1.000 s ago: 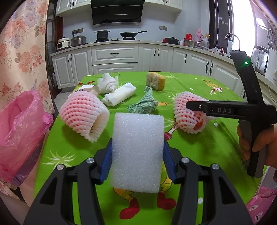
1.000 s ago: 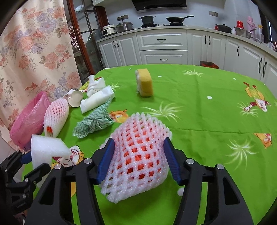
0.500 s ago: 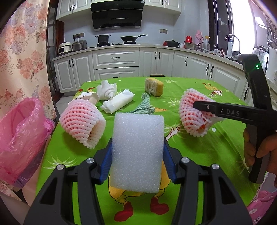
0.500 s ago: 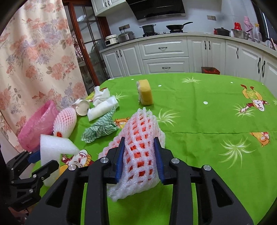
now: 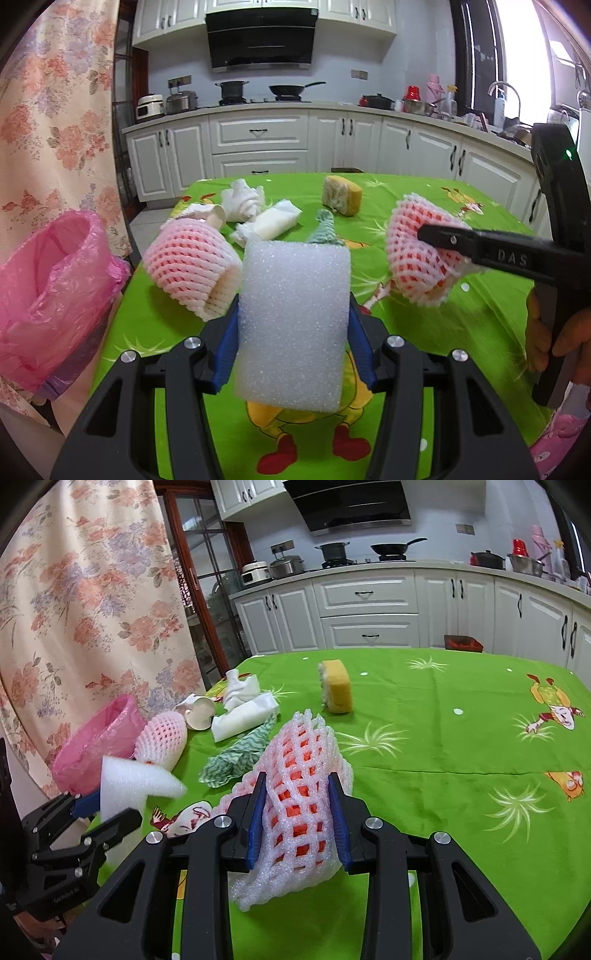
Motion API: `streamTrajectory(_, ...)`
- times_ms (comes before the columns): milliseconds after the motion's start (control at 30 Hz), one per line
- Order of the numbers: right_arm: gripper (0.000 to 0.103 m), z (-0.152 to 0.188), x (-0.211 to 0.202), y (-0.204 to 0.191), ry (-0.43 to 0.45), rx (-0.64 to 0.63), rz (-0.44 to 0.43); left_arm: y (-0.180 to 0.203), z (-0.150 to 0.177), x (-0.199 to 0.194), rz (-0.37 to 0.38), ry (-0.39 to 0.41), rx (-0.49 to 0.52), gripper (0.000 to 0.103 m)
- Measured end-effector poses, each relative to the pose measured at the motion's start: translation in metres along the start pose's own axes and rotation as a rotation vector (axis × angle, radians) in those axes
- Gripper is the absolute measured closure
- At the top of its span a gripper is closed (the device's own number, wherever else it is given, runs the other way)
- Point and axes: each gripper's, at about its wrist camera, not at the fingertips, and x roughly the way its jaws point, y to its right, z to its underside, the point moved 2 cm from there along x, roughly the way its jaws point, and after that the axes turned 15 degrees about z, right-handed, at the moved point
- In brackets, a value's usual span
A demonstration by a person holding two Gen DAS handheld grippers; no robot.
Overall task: Collect trash
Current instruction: 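Carry the foam block and pink foam net to the pink bin and release both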
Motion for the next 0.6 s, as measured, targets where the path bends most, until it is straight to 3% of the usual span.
streamTrajectory(600,0.071,-0.006,-0.015,-0.066,0.065,-0.174,-0.065,-0.035,-0.016,-0.045,-0.120,0.139,-0.068,0.052)
